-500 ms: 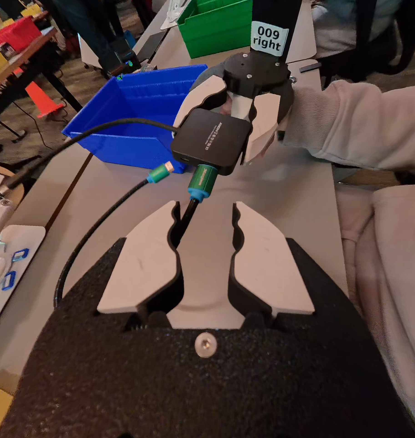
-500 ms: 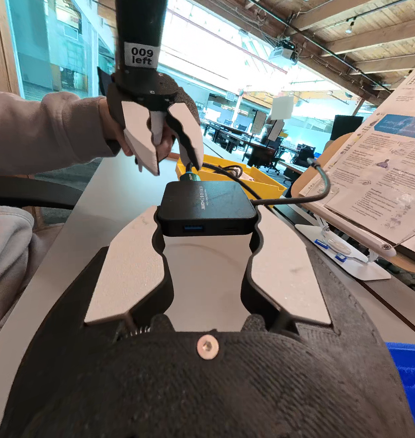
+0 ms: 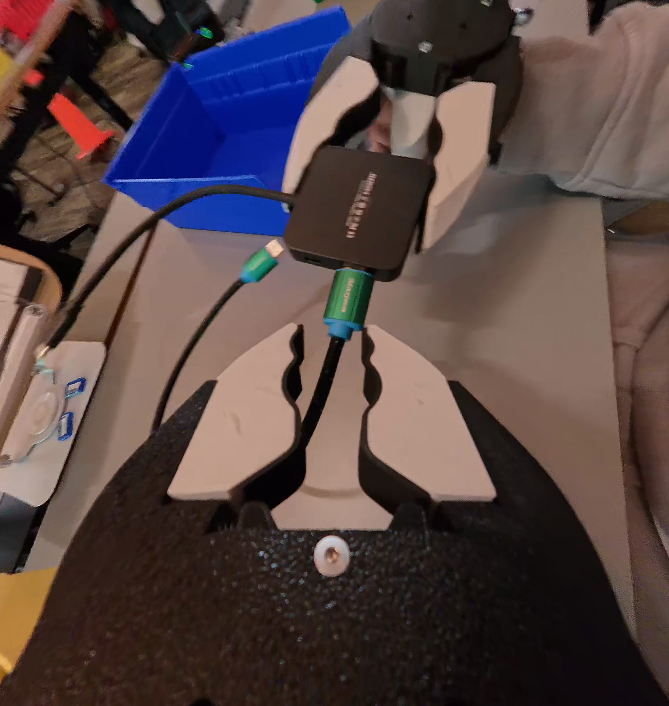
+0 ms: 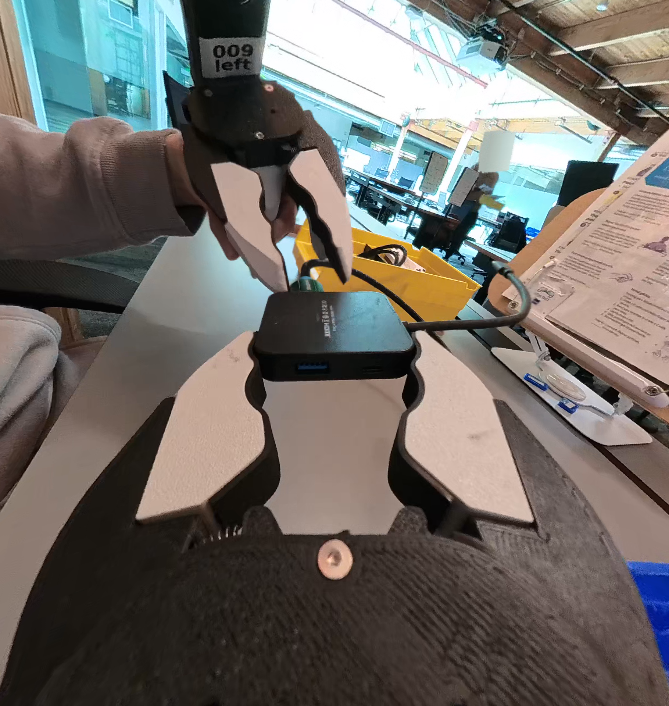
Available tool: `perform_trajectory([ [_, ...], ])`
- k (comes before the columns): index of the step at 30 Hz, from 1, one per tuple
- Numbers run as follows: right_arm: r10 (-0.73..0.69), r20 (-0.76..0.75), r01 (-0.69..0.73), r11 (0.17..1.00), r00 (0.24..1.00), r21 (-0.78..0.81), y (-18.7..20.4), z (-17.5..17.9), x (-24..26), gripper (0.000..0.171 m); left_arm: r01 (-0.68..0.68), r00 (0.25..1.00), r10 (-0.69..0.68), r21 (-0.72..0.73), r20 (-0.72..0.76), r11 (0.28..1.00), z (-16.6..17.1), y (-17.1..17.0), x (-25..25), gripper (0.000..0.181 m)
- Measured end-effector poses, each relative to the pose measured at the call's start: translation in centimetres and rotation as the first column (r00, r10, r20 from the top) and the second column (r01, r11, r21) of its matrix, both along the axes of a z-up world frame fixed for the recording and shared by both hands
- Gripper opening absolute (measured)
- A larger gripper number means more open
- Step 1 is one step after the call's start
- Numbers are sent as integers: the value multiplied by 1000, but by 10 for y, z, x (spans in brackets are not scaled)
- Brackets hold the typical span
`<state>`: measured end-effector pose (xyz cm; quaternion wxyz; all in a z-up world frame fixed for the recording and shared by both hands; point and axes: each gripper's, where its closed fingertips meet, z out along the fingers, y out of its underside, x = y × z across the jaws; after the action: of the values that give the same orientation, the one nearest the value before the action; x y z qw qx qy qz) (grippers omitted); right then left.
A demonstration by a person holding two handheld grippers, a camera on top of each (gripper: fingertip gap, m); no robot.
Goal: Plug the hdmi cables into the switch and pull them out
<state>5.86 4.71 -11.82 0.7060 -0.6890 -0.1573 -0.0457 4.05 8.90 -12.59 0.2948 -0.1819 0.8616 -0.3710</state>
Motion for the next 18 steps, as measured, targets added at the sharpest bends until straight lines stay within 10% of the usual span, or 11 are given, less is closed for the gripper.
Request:
perform_trajectory([
  [18,95,-44,-98,993,995,-70,2,-10,-18,72,90,994,-81,133,-71,987,-15,-2,-18,13],
])
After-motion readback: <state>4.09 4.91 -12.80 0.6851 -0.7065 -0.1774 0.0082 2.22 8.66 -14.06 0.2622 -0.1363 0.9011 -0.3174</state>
